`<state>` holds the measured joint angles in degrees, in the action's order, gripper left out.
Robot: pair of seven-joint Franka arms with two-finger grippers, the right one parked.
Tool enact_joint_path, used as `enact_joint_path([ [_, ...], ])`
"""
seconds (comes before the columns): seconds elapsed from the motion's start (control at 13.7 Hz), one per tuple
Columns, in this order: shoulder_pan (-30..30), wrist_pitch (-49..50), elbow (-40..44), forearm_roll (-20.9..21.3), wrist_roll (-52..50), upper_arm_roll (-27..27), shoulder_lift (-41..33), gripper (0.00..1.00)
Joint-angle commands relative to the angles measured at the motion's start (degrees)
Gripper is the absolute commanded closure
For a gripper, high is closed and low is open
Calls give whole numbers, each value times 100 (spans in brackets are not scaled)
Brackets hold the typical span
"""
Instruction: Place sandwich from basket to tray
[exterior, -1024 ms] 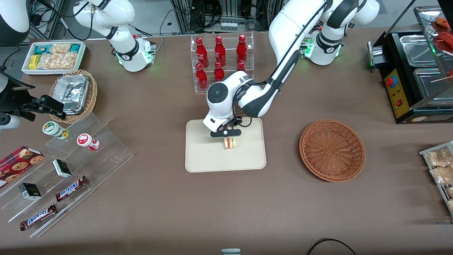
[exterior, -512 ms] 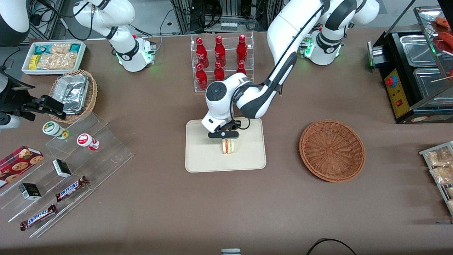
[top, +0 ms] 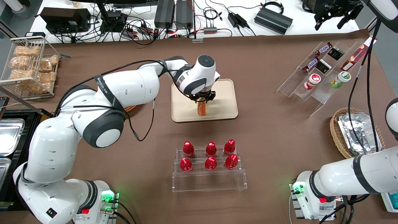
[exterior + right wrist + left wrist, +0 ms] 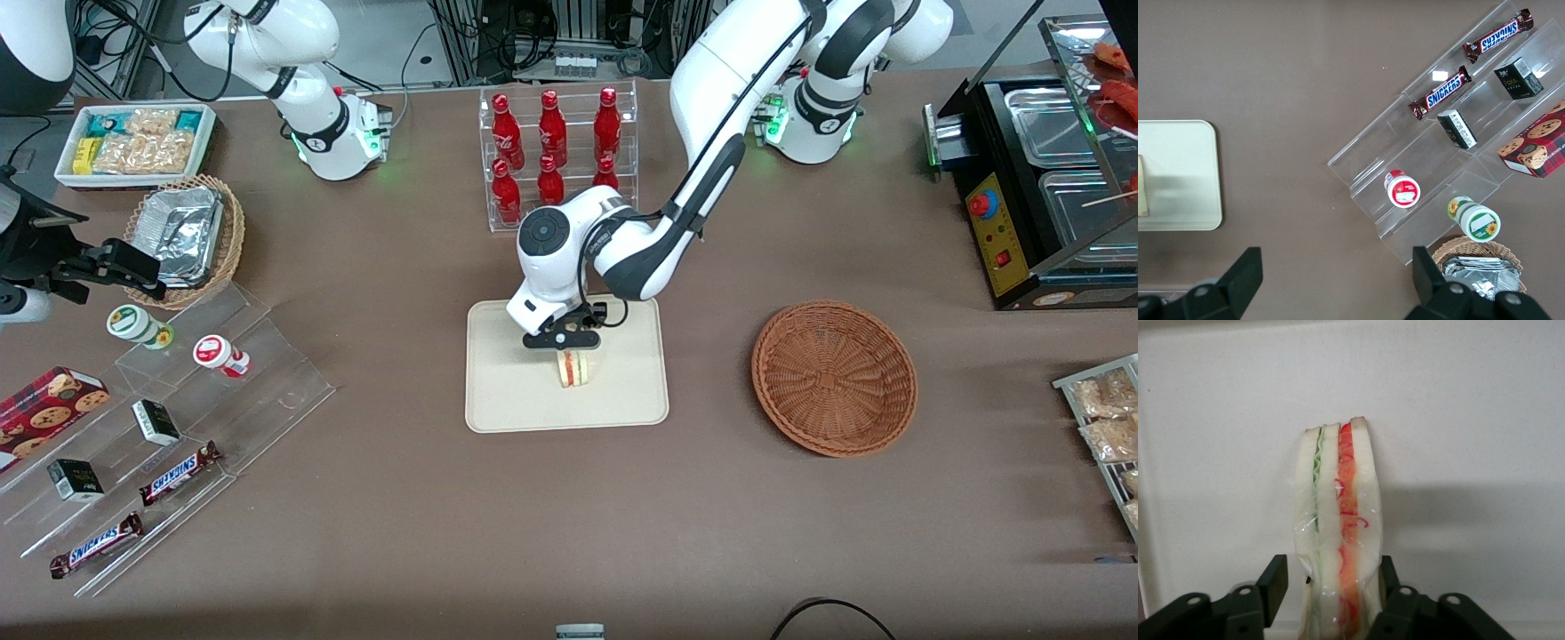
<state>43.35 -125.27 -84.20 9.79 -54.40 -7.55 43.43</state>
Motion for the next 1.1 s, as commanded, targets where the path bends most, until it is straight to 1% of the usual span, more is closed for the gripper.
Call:
enact_joint_path([
  [0.0,50,2,167,32,-88,79,-1,0],
  [0.22,7,116,149,5,-167,105,-334,0],
  [0.44,-283,808,149,-4,-273,96,-878,0],
  [0.59,-537,1336,123,-30,-264,96,-1335,0],
  [0.73,-775,1740,114,-161,-203,96,-1766,0],
  [0.88,-1100,2127,105,-171,-176,96,-2144,0],
  [1.02,-1459,2523,96,-171,121,96,-2470,0],
])
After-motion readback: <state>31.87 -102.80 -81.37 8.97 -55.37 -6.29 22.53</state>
